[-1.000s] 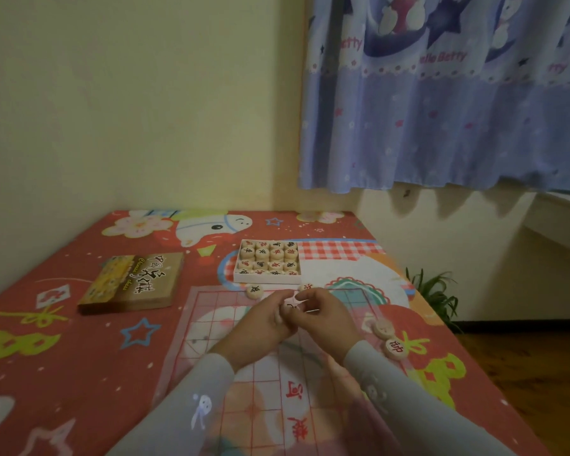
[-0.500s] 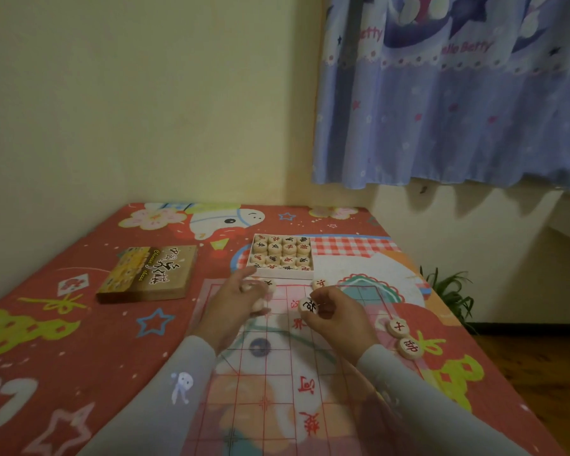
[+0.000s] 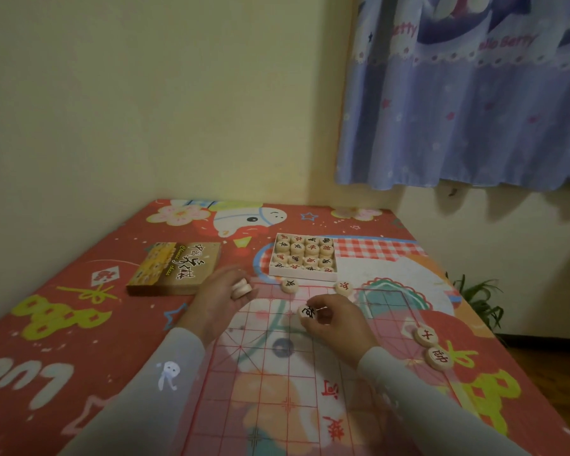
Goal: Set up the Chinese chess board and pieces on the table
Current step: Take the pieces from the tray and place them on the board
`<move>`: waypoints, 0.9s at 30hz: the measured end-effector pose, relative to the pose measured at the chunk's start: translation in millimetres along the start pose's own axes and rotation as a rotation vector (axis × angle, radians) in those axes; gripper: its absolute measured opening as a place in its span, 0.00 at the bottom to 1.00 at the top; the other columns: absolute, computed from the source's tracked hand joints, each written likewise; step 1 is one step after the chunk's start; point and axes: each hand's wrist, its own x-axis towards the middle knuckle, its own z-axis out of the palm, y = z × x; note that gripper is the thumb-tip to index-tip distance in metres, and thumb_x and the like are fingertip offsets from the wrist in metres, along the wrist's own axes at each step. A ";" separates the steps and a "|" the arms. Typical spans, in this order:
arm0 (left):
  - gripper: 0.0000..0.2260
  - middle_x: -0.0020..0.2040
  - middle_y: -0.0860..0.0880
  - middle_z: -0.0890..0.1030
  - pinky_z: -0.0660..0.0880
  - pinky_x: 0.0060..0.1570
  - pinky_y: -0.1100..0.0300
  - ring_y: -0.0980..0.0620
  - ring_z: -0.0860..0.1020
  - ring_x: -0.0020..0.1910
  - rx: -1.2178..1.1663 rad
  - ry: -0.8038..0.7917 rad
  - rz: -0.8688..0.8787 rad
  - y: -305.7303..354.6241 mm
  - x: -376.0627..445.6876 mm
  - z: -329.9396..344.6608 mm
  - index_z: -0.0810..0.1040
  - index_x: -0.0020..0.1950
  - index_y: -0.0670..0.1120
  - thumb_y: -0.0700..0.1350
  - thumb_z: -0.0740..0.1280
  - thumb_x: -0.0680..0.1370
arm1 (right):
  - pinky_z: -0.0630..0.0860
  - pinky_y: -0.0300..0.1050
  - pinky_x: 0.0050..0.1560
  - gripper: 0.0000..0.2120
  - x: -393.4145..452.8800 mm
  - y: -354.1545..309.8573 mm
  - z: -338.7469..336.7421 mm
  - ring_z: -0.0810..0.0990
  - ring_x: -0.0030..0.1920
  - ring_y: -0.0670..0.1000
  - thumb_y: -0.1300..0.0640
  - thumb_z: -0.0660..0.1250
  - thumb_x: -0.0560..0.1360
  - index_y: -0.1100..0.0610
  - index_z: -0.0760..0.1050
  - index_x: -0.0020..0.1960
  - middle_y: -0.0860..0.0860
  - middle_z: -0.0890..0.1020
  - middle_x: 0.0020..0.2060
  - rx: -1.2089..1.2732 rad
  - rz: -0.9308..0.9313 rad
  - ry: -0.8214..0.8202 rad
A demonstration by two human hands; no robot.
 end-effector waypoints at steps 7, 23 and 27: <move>0.05 0.51 0.41 0.73 0.80 0.51 0.55 0.47 0.77 0.48 0.120 0.026 0.000 -2.1 7.5 -14.8 0.74 0.53 0.40 0.35 0.64 0.79 | 0.73 0.36 0.50 0.11 32.7 -11.8 28.3 0.78 0.49 0.46 0.51 0.69 0.74 0.50 0.79 0.56 0.47 0.81 0.50 -0.127 0.010 -0.047; 0.22 0.51 0.58 0.74 0.75 0.37 0.68 0.60 0.76 0.46 0.842 -0.059 0.190 -17.9 9.9 -28.2 0.70 0.65 0.54 0.38 0.70 0.75 | 0.75 0.42 0.51 0.09 70.9 -24.5 66.7 0.77 0.46 0.48 0.51 0.63 0.77 0.53 0.80 0.51 0.47 0.77 0.49 -0.170 -0.079 -0.002; 0.23 0.57 0.55 0.76 0.78 0.49 0.63 0.59 0.77 0.53 0.914 -0.136 0.200 -18.7 4.2 -17.4 0.69 0.67 0.55 0.39 0.68 0.74 | 0.75 0.39 0.46 0.08 56.5 -42.2 57.6 0.78 0.43 0.43 0.45 0.67 0.75 0.49 0.77 0.45 0.45 0.81 0.42 0.167 -0.028 -0.012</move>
